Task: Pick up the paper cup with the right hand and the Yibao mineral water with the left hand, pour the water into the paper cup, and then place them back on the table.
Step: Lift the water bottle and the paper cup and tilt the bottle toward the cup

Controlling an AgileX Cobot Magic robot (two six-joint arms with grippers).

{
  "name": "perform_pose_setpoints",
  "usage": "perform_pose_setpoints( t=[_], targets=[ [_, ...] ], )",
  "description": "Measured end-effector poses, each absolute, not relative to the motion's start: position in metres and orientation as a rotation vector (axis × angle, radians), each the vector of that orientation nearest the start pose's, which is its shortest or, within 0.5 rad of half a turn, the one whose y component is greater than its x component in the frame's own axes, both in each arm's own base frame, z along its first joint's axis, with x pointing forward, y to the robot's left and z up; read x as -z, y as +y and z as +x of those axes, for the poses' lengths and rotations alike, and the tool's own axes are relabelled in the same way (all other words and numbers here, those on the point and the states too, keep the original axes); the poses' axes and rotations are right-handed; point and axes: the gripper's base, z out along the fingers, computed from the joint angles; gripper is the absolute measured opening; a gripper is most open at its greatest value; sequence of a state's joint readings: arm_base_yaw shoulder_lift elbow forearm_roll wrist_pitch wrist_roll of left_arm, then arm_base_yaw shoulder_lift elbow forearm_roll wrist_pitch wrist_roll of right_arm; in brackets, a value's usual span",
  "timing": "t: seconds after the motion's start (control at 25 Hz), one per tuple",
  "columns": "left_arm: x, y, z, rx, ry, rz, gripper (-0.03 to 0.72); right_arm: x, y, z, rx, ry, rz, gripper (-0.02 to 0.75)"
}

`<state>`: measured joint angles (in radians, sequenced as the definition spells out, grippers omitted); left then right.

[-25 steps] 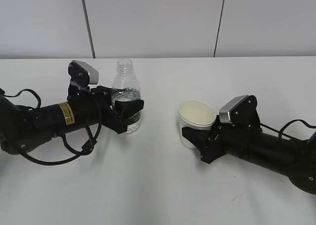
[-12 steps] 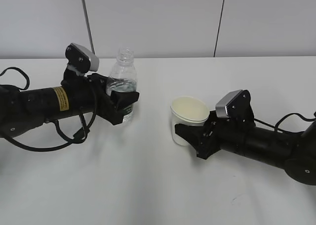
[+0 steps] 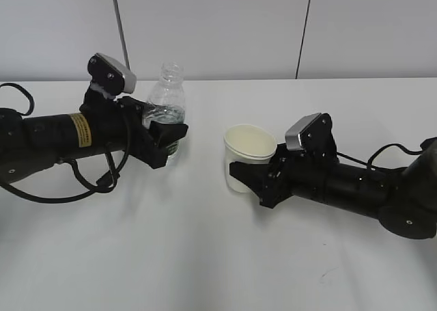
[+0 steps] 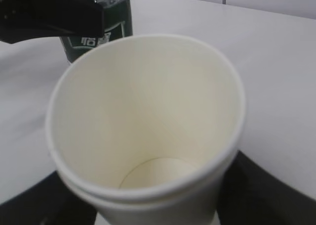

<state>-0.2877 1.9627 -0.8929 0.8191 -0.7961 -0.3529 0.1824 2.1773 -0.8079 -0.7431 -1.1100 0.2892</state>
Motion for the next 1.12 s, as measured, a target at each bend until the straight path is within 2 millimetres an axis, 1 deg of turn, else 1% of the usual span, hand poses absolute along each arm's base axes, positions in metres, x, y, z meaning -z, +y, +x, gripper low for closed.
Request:
perform_pose_setpoints(
  t=[0.36, 0.52, 0.8, 1.12],
  targets=[
    [-0.162, -0.145, 0.343, 0.439, 1.737, 0.890, 0.377, -0.079, 0.123, 0.347, -0.696, 1.755, -0.702, 0.491],
    [-0.167, -0.143, 0.343, 0.414, 1.752, 0.885, 0.377, -0.080, 0.131, 0.352, -0.705, 1.770, -0.740, 0.490],
    [-0.163, -0.139, 0.343, 0.373, 1.815, 0.882, 0.377, -0.083, 0.145, 0.359, -0.731, 1.790, -0.780, 0.490],
    [-0.176, -0.132, 0.340, 0.290, 1.850, 0.878, 0.377, -0.094, 0.163, 0.368, -0.746, 1.749, -0.841, 0.490]
  ],
)
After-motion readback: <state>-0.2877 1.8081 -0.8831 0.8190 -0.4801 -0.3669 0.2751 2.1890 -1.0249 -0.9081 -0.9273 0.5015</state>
